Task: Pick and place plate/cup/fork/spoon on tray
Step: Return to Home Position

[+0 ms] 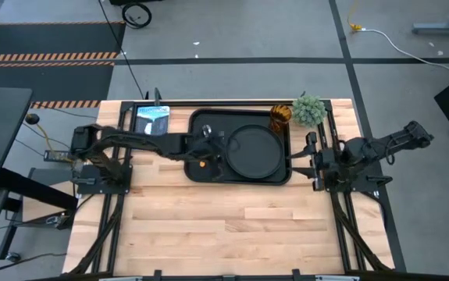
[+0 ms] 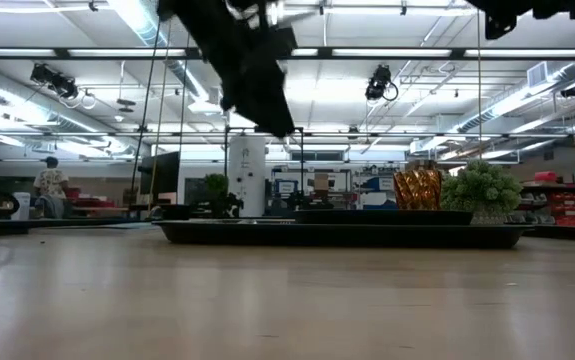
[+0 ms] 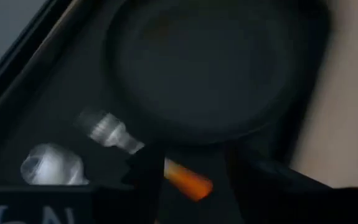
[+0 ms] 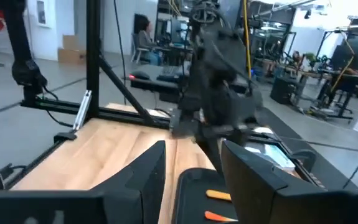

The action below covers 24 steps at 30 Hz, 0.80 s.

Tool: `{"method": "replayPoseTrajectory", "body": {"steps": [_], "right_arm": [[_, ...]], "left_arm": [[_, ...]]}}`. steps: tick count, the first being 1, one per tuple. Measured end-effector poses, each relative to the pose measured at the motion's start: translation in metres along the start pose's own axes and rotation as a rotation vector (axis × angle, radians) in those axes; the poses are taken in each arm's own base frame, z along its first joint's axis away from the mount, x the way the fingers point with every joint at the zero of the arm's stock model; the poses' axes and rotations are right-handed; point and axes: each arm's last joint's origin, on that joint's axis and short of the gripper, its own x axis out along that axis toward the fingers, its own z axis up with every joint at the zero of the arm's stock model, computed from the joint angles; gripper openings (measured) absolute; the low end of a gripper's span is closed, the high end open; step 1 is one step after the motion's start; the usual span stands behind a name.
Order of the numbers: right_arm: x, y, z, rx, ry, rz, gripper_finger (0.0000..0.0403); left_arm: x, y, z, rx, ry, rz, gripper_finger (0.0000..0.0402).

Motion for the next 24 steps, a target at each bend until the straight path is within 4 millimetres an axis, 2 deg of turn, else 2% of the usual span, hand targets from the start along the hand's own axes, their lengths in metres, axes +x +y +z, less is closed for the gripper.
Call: {"method": "replayPoseTrajectory", "body": {"steps": [9, 13, 19, 24], "right_arm": [[-0.002, -0.003, -0.045, 0.017, -0.079, -0.118, 0.0161], [-0.004, -0.004, -0.065, 0.021, -0.086, -0.152, 0.0161], [-0.009, -0.012, -0.085, 0.101, -0.052, -0.316, 0.0155], [-0.012, -0.015, -0.082, 0.178, -0.100, -0.342, 0.0149]], "left_arm": [[-0.076, -0.028, 0.021, 0.105, -0.302, -0.215, 0.0175], [-0.103, -0.035, 0.020, 0.175, -0.366, -0.319, 0.0169], [-0.137, -0.022, 0.023, 0.226, -0.445, -0.455, 0.0151], [-0.153, -0.017, 0.018, 0.245, -0.440, -0.479, 0.0132]]}}
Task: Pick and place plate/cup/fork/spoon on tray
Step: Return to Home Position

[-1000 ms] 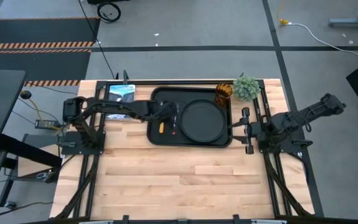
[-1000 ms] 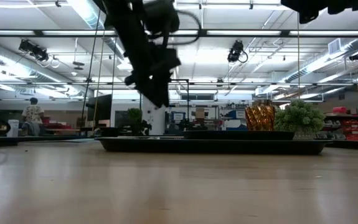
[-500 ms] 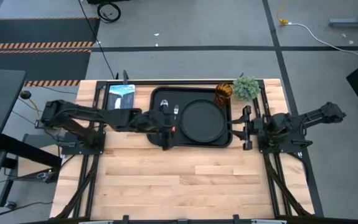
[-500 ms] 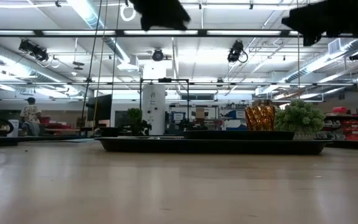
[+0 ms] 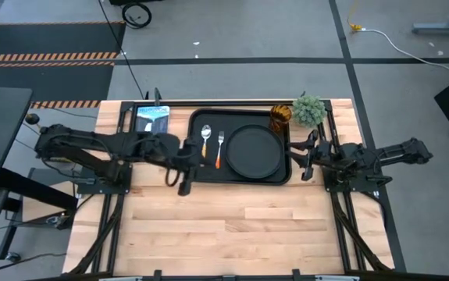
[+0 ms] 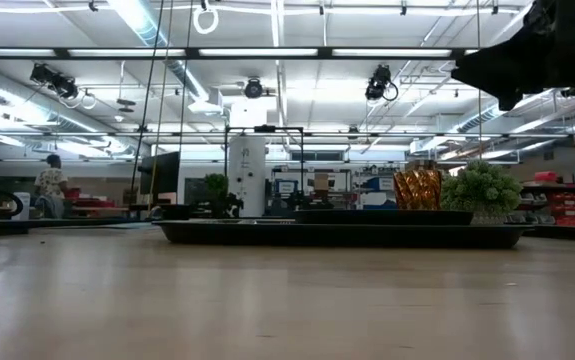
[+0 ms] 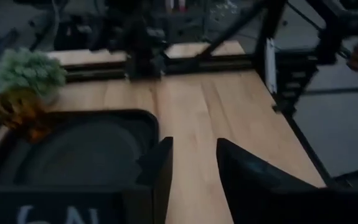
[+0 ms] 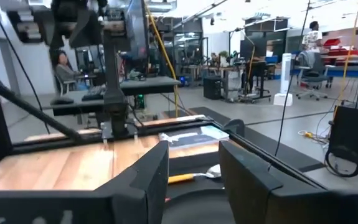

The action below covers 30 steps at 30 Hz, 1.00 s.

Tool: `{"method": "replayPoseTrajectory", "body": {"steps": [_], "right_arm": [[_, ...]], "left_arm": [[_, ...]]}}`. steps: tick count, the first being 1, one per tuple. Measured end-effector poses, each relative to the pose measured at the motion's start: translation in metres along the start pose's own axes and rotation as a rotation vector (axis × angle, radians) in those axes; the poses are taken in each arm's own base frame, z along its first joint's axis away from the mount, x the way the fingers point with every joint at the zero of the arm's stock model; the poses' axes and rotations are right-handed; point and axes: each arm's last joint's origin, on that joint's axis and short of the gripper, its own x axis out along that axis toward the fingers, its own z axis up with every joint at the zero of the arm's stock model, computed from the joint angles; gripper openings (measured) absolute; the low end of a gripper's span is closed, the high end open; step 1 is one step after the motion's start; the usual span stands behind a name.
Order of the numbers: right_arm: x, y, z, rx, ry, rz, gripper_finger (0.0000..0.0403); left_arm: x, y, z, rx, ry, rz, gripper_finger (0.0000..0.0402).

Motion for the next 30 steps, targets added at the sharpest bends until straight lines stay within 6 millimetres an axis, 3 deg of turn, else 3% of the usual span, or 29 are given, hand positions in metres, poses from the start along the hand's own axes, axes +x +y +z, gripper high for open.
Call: {"method": "replayPoseTrajectory", "body": {"steps": [4, 9, 15, 21, 30], "right_arm": [[-0.003, -0.002, 0.003, 0.034, -0.025, -0.002, 0.0138], [-0.006, -0.003, 0.003, 0.066, -0.034, -0.001, 0.0108], [-0.008, -0.007, 0.006, 0.098, -0.062, -0.116, 0.0081], [-0.008, -0.008, 0.007, 0.099, -0.066, -0.147, 0.0078], [-0.008, -0.008, 0.008, 0.104, -0.077, -0.141, 0.0079]], "left_arm": [[-0.009, -0.011, -0.016, 0.010, 0.010, -0.038, 0.0118], [-0.015, -0.016, -0.063, -0.055, 0.073, -0.059, 0.0101], [-0.038, -0.014, -0.105, -0.124, 0.011, -0.067, 0.0082], [-0.059, -0.011, -0.127, -0.115, -0.057, -0.073, 0.0062], [-0.087, -0.007, -0.134, -0.060, -0.190, -0.066, 0.0039]]}}
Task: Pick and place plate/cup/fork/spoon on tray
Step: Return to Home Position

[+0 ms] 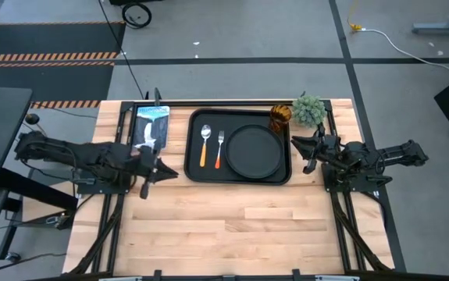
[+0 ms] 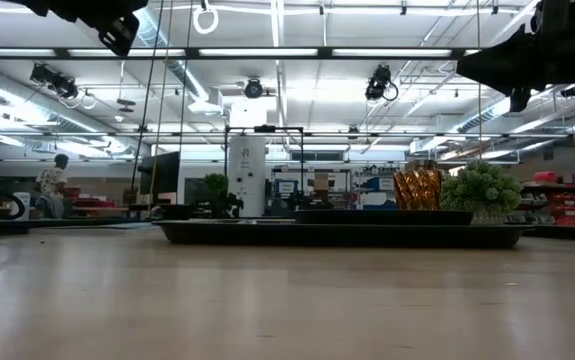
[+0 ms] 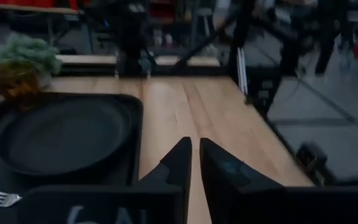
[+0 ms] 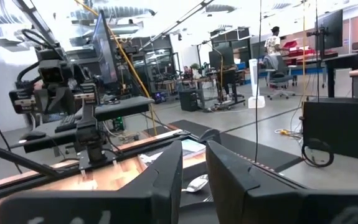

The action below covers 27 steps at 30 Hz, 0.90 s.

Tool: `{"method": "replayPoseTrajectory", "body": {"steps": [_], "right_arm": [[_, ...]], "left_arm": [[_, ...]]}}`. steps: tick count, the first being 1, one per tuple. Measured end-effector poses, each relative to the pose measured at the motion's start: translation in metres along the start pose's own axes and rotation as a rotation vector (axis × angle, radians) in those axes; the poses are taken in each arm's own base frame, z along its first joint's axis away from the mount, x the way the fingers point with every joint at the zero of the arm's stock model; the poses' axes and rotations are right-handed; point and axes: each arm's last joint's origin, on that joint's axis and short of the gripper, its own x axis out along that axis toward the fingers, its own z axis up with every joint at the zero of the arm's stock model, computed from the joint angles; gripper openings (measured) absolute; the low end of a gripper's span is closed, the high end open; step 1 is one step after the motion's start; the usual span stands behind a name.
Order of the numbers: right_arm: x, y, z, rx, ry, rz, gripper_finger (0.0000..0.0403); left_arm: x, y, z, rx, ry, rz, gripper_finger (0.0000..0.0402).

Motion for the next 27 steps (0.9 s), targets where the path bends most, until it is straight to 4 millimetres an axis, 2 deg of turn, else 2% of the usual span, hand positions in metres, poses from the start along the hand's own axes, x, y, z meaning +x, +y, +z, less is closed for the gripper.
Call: {"method": "replayPoseTrajectory", "body": {"steps": [4, 9, 15, 17, 19, 21, 27], "right_arm": [[0.000, 0.000, 0.000, 0.000, -0.001, 0.001, 0.0079], [0.000, 0.000, 0.000, 0.002, -0.003, 0.002, 0.0078], [0.000, 0.000, 0.000, 0.002, -0.003, 0.002, 0.0079], [0.000, 0.000, 0.000, 0.002, -0.003, 0.002, 0.0079], [0.000, 0.000, 0.000, 0.002, -0.004, 0.002, 0.0079], [0.000, 0.000, 0.000, 0.002, -0.003, 0.002, 0.0079], [0.000, 0.000, 0.000, 0.002, -0.003, 0.002, 0.0079]], "left_arm": [[-0.009, 0.001, 0.005, -0.065, -0.054, 0.028, 0.0037], [-0.012, 0.000, 0.006, -0.278, -0.068, -0.005, 0.0039], [-0.014, 0.000, 0.013, -0.325, -0.145, -0.003, 0.0040], [-0.015, -0.001, 0.013, -0.237, -0.169, 0.026, 0.0041], [-0.014, -0.001, 0.004, -0.096, -0.174, 0.066, 0.0041], [-0.016, 0.000, -0.008, -0.025, -0.177, 0.051, 0.0041], [-0.029, 0.008, -0.040, -0.014, -0.270, -0.004, 0.0041]]}}
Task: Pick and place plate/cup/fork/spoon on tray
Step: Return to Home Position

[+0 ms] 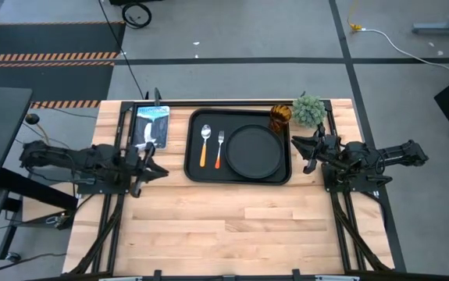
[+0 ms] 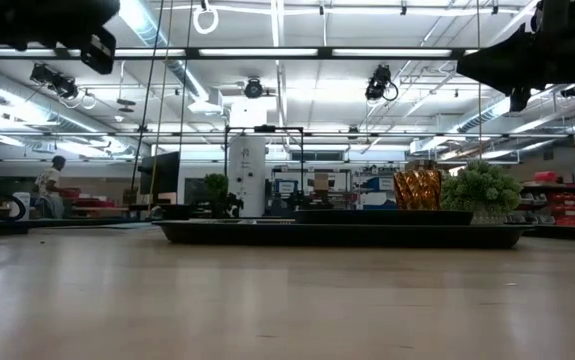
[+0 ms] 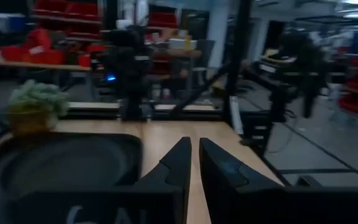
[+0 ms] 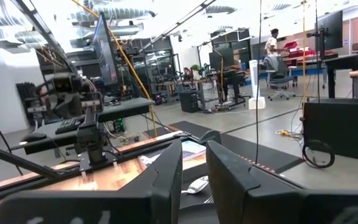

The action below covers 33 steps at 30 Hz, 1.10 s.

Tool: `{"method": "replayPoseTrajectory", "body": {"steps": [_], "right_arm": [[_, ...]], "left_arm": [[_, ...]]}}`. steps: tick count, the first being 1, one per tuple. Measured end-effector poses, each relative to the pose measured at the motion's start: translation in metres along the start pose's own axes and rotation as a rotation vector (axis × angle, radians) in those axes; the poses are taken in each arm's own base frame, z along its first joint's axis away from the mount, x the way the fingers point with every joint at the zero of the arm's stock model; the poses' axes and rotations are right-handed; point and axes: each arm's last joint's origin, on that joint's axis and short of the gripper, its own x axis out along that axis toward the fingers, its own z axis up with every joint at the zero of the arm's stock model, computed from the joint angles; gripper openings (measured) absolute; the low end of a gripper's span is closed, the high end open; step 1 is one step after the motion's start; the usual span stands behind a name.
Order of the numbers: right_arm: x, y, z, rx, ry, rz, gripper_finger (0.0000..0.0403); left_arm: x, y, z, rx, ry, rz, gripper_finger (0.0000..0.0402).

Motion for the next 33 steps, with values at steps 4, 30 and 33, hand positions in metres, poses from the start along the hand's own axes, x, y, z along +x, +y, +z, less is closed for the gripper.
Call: {"method": "replayPoseTrajectory", "body": {"steps": [4, 30, 33], "right_arm": [[0.000, 0.000, 0.000, 0.002, -0.002, 0.001, 0.0080], [0.000, 0.000, 0.000, 0.002, -0.002, 0.001, 0.0078], [0.000, 0.000, 0.000, 0.002, -0.002, 0.000, 0.0078]], "left_arm": [[-0.013, 0.002, -0.013, 0.008, -0.054, -0.081, 0.0041], [-0.029, 0.002, -0.048, 0.136, -0.015, -0.200, 0.0041], [-0.028, 0.005, -0.049, 0.136, -0.001, -0.175, 0.0041]]}}
